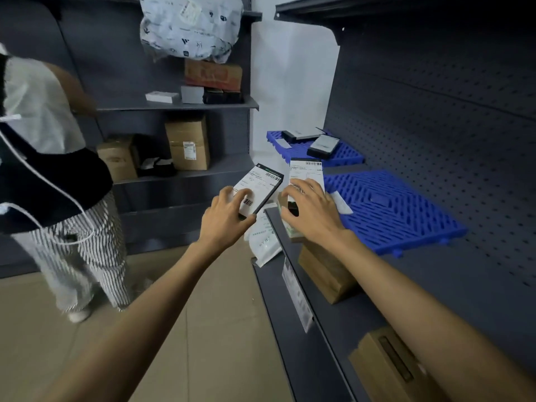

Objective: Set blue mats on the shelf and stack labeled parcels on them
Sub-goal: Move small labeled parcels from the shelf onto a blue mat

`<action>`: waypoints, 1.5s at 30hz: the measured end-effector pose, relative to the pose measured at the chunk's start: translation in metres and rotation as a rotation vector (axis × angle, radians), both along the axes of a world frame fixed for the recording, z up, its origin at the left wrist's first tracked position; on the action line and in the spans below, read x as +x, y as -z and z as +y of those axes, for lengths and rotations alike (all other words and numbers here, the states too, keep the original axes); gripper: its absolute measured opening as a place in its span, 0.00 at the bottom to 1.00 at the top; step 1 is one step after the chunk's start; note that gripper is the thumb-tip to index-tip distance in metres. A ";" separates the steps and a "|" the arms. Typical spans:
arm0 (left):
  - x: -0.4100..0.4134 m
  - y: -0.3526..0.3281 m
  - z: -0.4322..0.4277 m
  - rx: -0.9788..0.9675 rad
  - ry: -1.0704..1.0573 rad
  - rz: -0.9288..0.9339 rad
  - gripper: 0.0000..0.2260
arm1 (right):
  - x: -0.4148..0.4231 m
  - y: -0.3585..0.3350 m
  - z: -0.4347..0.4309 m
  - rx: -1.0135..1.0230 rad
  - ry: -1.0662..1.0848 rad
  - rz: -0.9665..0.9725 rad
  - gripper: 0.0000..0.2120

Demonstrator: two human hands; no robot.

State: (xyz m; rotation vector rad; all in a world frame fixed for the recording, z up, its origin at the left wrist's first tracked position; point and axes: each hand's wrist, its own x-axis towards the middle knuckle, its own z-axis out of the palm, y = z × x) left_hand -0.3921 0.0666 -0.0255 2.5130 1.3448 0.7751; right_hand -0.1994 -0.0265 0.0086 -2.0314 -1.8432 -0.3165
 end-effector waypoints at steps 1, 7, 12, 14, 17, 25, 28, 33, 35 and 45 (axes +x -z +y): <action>0.006 -0.002 0.026 0.003 0.022 0.006 0.23 | 0.005 -0.001 0.024 0.001 0.016 -0.001 0.14; 0.053 -0.029 0.180 0.050 0.140 0.061 0.24 | 0.042 -0.015 0.152 0.005 0.126 0.037 0.15; 0.115 -0.033 0.259 0.038 0.239 0.086 0.26 | 0.091 -0.007 0.216 -0.039 0.235 0.042 0.13; 0.145 -0.034 0.286 0.053 0.262 0.079 0.25 | 0.116 -0.006 0.240 -0.039 0.279 0.045 0.13; 0.195 -0.040 0.323 0.077 0.302 0.076 0.24 | 0.156 -0.006 0.276 -0.041 0.335 0.038 0.13; 0.304 -0.046 0.399 0.025 0.398 0.140 0.24 | 0.234 0.001 0.346 -0.109 0.449 0.005 0.18; 0.324 -0.041 0.413 0.008 0.461 0.156 0.22 | 0.245 0.004 0.357 -0.122 0.454 0.030 0.19; 0.355 -0.039 0.431 -0.032 0.621 0.153 0.22 | 0.252 0.008 0.362 -0.036 0.514 0.134 0.19; 0.360 -0.038 0.435 -0.038 0.714 0.129 0.20 | 0.248 0.009 0.361 -0.046 0.545 0.172 0.18; 0.363 -0.042 0.449 0.244 1.035 0.133 0.17 | 0.184 0.010 0.321 -0.051 0.842 0.110 0.18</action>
